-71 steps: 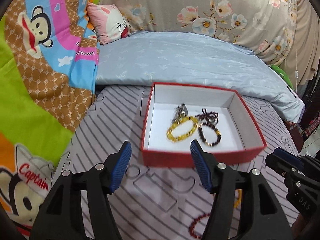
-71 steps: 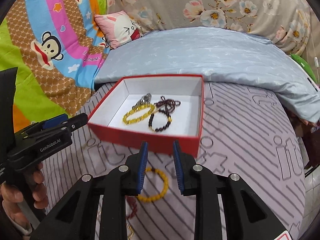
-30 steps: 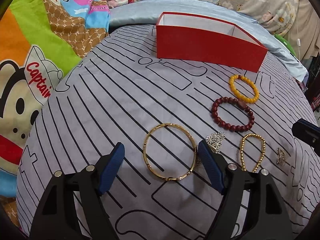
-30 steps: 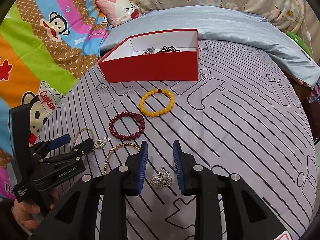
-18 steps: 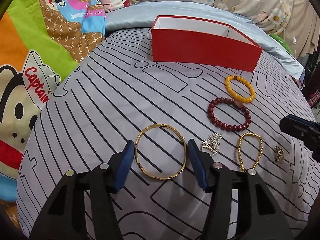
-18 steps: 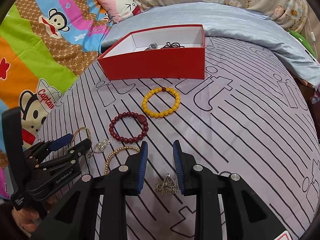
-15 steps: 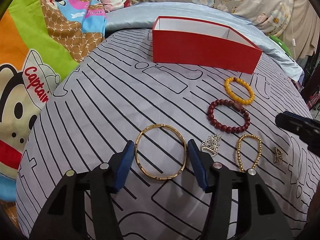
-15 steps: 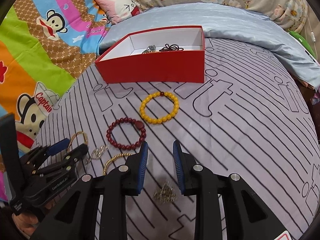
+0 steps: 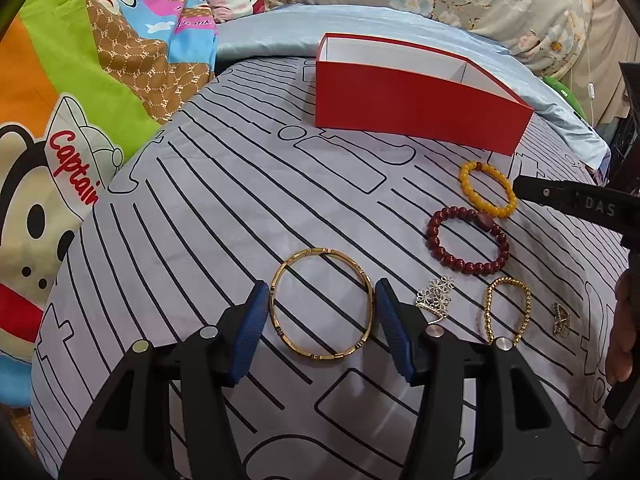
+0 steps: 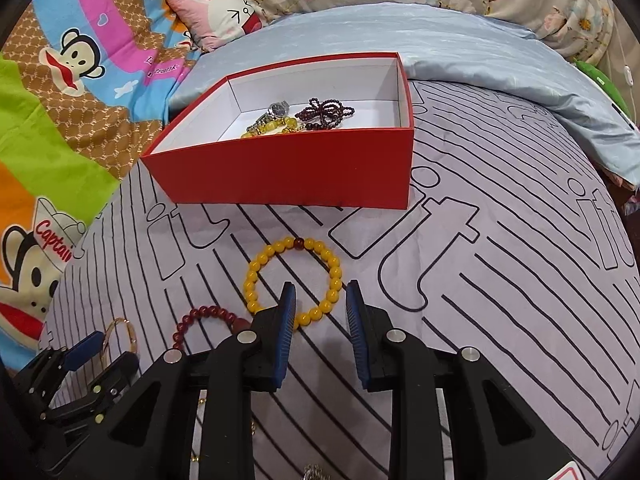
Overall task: Organize jewelry
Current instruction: 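Position the left gripper over the gold bangle, then grasp the orange bead bracelet with the right gripper while the left grasps the gold bangle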
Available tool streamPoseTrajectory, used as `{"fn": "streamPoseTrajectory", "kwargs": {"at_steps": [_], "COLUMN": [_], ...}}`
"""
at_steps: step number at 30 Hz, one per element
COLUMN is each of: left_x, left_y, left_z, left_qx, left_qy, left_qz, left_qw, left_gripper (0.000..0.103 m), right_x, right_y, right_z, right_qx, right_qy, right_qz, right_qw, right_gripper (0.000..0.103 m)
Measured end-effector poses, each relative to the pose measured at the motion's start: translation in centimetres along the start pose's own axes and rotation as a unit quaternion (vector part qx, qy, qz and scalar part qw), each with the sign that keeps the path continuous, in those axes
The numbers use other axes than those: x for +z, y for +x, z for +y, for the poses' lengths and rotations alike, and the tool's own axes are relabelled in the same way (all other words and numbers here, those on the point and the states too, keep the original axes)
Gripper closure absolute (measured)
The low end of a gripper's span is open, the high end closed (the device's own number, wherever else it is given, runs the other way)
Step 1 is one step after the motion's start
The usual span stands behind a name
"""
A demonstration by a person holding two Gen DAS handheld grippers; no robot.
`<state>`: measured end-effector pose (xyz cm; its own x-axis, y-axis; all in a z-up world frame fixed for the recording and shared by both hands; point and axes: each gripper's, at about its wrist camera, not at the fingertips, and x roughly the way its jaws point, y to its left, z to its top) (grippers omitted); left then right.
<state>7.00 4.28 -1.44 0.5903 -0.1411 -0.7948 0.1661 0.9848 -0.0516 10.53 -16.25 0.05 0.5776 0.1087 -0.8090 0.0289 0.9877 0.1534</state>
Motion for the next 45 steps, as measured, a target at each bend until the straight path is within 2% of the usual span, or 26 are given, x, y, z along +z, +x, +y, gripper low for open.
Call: {"fn": "streamPoseTrajectory", "kwargs": {"at_steps": [6,8,14,23,27,37,45], "left_x": [0.0,0.0,0.1,0.4,1.2,4.7,9.5], "left_y": [0.0,0.0,0.1,-0.3,-1.4,-4.3,-5.3], "left_z": [0.0,0.0,0.0,0.0,-0.5,-2.4,-3.7], "left_qx": [0.0,0.001,0.002,-0.005,-0.011,-0.032,-0.044], "left_qy": [0.0,0.0,-0.001,-0.007,-0.004,0.011,0.022], "left_qz": [0.0,0.0,0.001,0.004,-0.007,-0.039,-0.065], "left_qw": [1.0,1.0,1.0,1.0,0.9999,0.9987,0.9967], "left_gripper": [0.05,0.05,0.05,0.05,0.05,0.05,0.05], "right_x": [0.1,-0.1,-0.2,-0.1,0.2,2.2,5.4], "right_y": [1.1,1.4,1.4,-0.4,-2.2,-6.6,-9.0], "right_z": [-0.3,-0.4,-0.6,-1.2,-1.3,-0.9,-0.2], "right_qx": [-0.005,-0.006,-0.008,0.001,0.005,0.017,0.027], "right_qy": [0.002,0.002,0.004,0.022,0.024,0.014,-0.002], "right_qz": [0.008,0.012,0.013,-0.005,-0.024,-0.07,-0.105], "right_qw": [1.0,1.0,1.0,1.0,0.999,0.997,0.994], "right_gripper": [0.079,0.089,0.096,0.097,0.097,0.097,0.097]}}
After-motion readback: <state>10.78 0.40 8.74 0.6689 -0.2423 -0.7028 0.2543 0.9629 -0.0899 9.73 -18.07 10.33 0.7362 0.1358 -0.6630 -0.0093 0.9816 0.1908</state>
